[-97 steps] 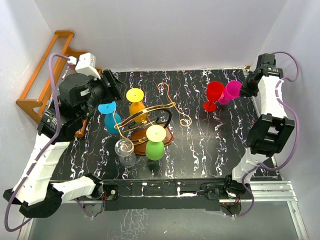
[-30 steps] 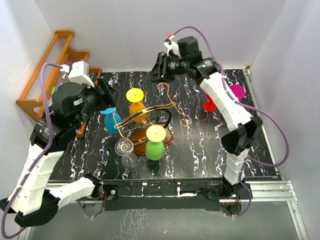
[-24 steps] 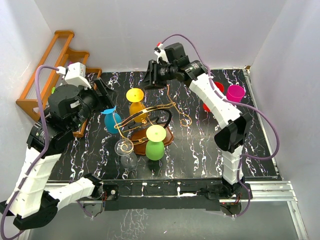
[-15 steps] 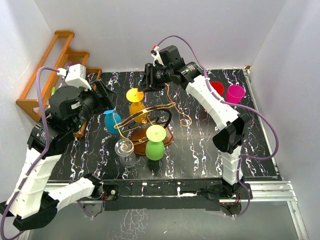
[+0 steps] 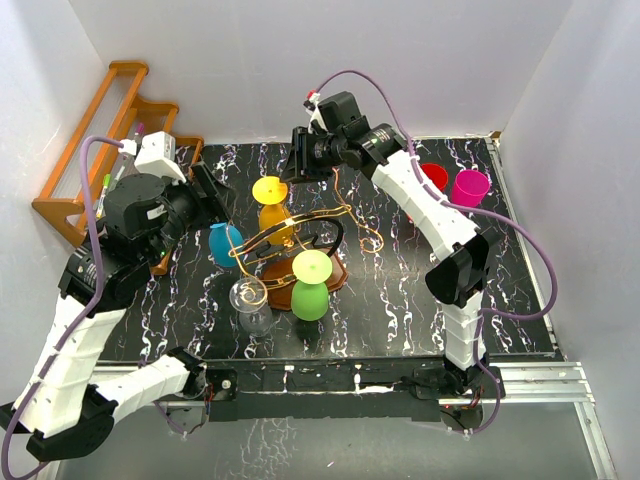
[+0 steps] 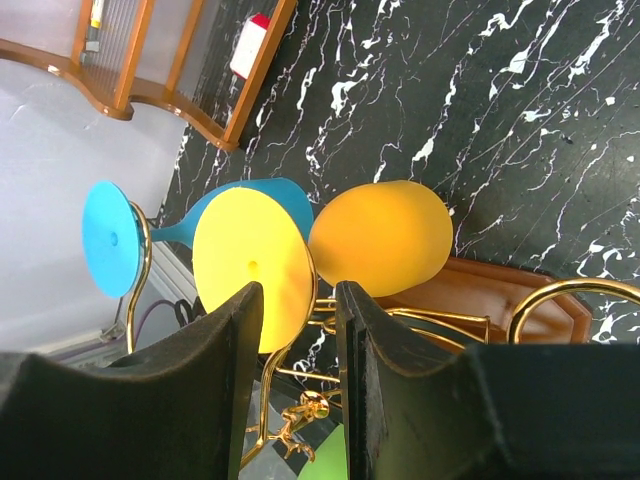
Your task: Take the wine glass off the wine glass rack
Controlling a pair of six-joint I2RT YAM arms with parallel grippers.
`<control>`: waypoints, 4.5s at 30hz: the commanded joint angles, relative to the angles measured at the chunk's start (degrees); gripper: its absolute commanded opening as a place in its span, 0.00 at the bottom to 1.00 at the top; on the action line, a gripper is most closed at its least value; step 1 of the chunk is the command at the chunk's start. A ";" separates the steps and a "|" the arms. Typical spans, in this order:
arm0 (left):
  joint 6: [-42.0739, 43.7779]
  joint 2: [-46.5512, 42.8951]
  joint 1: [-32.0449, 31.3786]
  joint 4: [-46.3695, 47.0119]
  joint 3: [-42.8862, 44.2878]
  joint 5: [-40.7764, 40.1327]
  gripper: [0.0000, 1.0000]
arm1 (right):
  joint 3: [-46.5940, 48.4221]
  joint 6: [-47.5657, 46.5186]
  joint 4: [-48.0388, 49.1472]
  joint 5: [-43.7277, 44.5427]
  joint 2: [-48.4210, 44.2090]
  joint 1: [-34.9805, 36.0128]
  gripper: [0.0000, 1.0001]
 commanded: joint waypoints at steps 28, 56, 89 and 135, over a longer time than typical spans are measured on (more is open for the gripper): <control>0.17 -1.48 0.02 0.81 -2.03 -0.77 0.66 | 1.76 -0.82 2.11 0.51 1.14 3.30 0.37; 0.34 -2.24 0.02 0.37 -2.04 -1.45 0.66 | -1.67 2.26 9.83 -1.88 -1.35 4.92 0.32; -1.41 -2.04 0.00 -0.24 -0.72 -0.42 0.65 | -18.91 14.79 33.91 -3.28 -11.09 0.03 0.08; -2.43 -0.18 -0.04 0.95 1.05 2.63 0.65 | -15.87 2.78 31.53 -12.15 -7.63 3.15 0.08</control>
